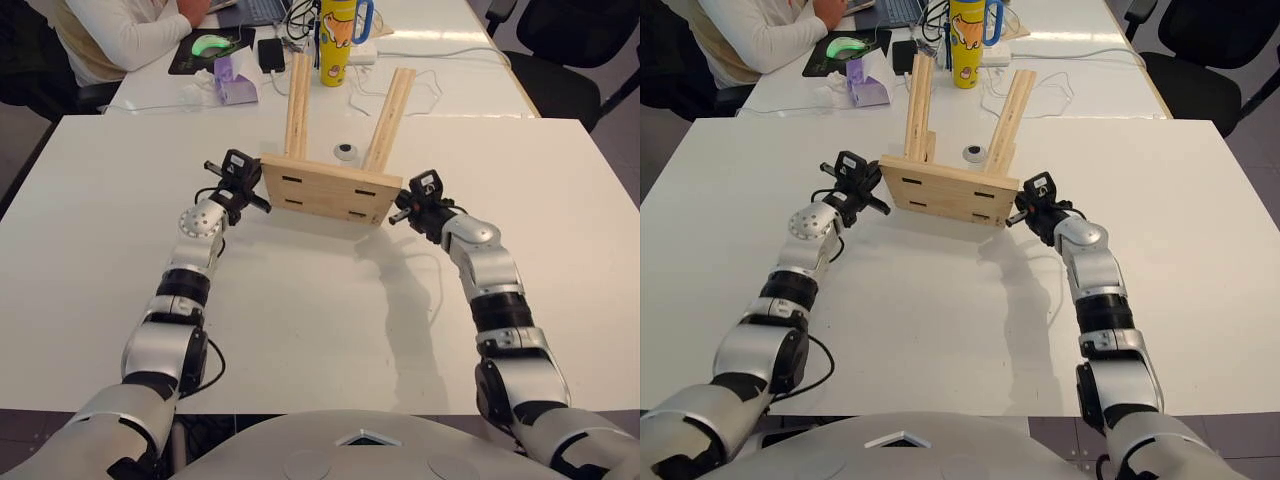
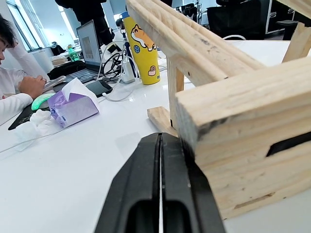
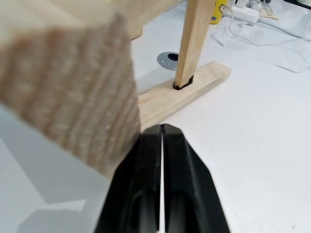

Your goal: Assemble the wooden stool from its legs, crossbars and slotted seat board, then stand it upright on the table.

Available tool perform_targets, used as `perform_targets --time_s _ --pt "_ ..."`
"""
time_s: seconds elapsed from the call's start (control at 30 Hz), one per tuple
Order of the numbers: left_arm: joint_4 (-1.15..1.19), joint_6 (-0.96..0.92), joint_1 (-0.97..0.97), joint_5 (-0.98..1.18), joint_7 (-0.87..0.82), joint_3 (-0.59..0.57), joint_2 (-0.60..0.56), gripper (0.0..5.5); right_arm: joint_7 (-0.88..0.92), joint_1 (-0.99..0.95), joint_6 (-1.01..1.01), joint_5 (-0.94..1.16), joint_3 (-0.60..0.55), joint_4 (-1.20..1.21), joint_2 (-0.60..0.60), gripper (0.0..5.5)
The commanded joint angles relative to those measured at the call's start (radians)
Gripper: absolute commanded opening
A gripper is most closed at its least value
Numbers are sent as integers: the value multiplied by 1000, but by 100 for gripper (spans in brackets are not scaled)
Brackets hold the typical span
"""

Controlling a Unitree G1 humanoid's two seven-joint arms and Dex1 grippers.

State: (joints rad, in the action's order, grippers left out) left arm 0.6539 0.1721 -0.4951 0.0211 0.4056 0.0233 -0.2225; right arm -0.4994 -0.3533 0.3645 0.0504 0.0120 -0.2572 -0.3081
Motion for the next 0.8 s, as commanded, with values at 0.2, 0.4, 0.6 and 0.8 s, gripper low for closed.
perform_targets --time_s 0.2,0.4,0.6,0.8 --pt "-746 -306 329 75 42 143 27 2 -99 234 187 124 30 436 -50 0" --pt "-850 -424 355 88 29 90 -19 2 -86 265 211 132 7 460 -86 0" --pt "-784 -425 425 65 13 86 -47 2 -44 232 196 99 -6 405 -84 0" --pt "-712 -401 461 37 -24 76 -59 2 9 219 194 45 9 355 -96 0"
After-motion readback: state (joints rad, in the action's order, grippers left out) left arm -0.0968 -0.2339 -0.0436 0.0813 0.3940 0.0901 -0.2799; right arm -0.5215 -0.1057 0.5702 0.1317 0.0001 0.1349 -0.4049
